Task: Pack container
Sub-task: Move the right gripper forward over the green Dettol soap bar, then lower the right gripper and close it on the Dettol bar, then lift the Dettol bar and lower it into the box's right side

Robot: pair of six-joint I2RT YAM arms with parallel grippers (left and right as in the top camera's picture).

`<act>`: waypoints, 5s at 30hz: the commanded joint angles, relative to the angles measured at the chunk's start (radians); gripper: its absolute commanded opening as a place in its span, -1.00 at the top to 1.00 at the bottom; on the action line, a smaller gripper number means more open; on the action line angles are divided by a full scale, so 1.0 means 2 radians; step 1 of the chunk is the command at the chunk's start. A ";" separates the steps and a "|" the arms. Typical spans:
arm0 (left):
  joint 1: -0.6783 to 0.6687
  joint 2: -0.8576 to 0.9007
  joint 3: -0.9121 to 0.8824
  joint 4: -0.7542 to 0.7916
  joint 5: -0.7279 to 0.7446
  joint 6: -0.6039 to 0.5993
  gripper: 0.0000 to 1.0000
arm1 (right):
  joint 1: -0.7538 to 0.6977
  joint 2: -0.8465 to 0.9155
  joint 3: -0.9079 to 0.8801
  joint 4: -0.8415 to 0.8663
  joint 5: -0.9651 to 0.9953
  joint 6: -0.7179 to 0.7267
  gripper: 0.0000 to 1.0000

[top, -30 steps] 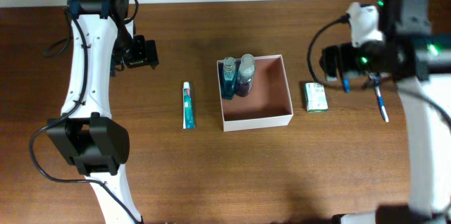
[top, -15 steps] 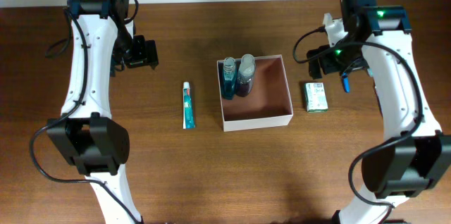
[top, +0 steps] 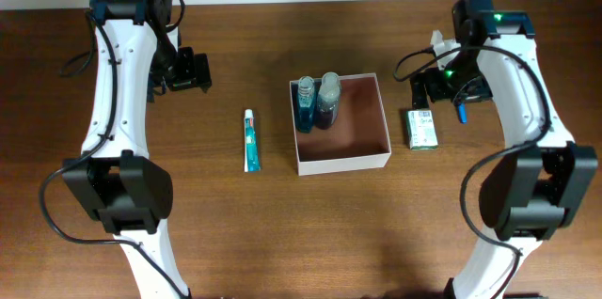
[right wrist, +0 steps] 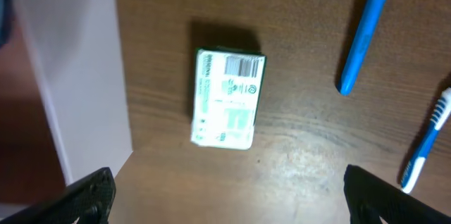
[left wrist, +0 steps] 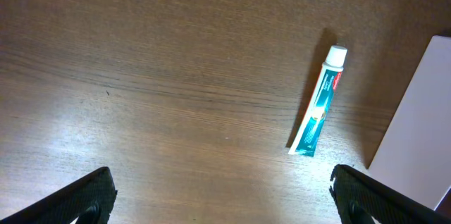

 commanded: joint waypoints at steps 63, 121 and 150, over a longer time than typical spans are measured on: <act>0.002 -0.017 -0.001 0.001 -0.003 -0.006 -0.99 | -0.005 0.060 -0.169 0.174 0.020 0.004 -0.90; 0.002 -0.017 -0.001 0.001 -0.003 -0.006 -0.99 | -0.001 0.060 0.134 -0.064 -0.160 0.075 0.14; 0.002 -0.017 -0.001 0.001 -0.003 -0.006 -0.99 | 0.122 0.060 0.145 -0.071 -0.111 0.132 -0.01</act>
